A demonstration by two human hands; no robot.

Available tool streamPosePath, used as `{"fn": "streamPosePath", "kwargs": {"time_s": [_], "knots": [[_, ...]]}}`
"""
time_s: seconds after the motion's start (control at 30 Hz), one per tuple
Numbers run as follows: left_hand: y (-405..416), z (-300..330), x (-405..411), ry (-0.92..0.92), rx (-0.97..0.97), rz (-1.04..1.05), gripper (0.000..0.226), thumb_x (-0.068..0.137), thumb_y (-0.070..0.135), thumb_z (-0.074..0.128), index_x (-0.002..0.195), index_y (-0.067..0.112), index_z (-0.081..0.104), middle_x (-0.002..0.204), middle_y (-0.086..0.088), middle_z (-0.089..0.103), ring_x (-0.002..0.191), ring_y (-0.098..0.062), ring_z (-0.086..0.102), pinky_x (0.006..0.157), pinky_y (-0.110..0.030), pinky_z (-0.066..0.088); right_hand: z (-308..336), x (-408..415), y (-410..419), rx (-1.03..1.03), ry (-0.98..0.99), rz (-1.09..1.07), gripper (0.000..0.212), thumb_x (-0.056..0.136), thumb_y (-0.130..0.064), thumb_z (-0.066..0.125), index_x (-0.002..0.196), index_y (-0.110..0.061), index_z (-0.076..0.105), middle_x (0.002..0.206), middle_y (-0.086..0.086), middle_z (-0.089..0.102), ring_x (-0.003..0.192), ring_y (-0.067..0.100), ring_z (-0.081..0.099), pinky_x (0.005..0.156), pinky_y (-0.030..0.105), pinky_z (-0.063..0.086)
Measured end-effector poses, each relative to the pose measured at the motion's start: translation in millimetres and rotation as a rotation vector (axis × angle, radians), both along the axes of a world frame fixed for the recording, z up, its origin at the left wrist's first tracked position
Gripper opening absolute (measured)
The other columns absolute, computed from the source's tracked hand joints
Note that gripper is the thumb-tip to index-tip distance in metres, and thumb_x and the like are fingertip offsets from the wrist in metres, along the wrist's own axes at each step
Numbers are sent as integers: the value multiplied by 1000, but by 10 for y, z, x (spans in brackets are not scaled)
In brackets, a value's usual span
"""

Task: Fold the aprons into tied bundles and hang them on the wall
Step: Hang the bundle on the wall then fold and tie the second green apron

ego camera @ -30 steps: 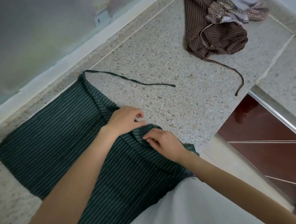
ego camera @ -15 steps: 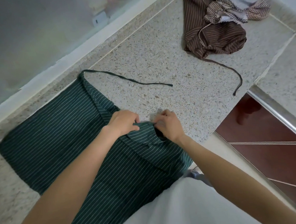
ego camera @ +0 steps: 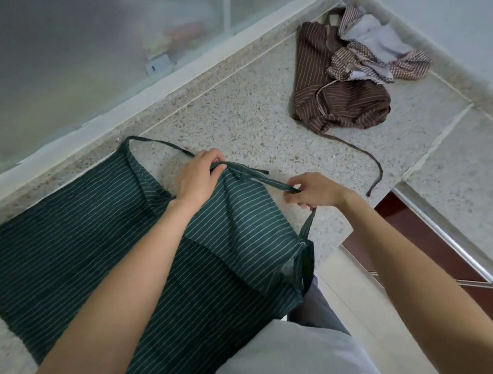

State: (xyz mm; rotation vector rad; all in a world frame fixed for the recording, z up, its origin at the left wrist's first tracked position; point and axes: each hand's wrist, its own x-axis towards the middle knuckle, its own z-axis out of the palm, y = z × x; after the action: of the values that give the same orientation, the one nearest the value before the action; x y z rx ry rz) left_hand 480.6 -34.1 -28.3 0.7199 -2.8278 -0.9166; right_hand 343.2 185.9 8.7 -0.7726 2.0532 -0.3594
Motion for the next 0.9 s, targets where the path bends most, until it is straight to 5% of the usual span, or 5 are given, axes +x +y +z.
{"fn": "streamPosePath", "kwargs": {"time_s": [0.1,0.23,0.53,0.7,0.9], "knots": [[-50,14,-126,-12,-62,86,17,96,28,49,106,17,57,107,-3,60,88,-16,57,72,-29,46,2,-386,173,-100,315,-24,11,85,-26,64,77,-19,60,60,-4,55,60,16,52,59,30,39],[-45,-42,-336,-85,-139,145,23,95,35,48,108,19,58,109,0,64,92,-18,61,75,-35,50,36,-926,286,-457,322,-113,22,81,-19,71,101,-22,61,83,-4,62,79,16,57,73,33,43],[229,-217,-1198,-51,-256,254,25,94,36,49,107,21,63,110,-3,65,104,-26,55,100,-41,29,-329,-1853,-13,-527,984,-167,18,92,-16,49,102,-14,64,92,9,61,82,30,53,70,37,37],[342,-410,-1542,-142,-239,275,26,93,38,51,111,24,65,123,-1,57,121,-27,43,111,-52,13,-549,-2083,-20,-404,1036,-96,31,83,-17,58,114,-13,60,115,15,57,107,36,49,88,47,41],[806,-542,-1626,-150,-235,383,42,94,38,48,133,22,45,147,-5,33,137,-25,25,113,-55,1,-816,-1789,157,-648,868,405,27,85,-12,56,111,-12,64,130,11,55,130,30,41,111,50,26]]}}
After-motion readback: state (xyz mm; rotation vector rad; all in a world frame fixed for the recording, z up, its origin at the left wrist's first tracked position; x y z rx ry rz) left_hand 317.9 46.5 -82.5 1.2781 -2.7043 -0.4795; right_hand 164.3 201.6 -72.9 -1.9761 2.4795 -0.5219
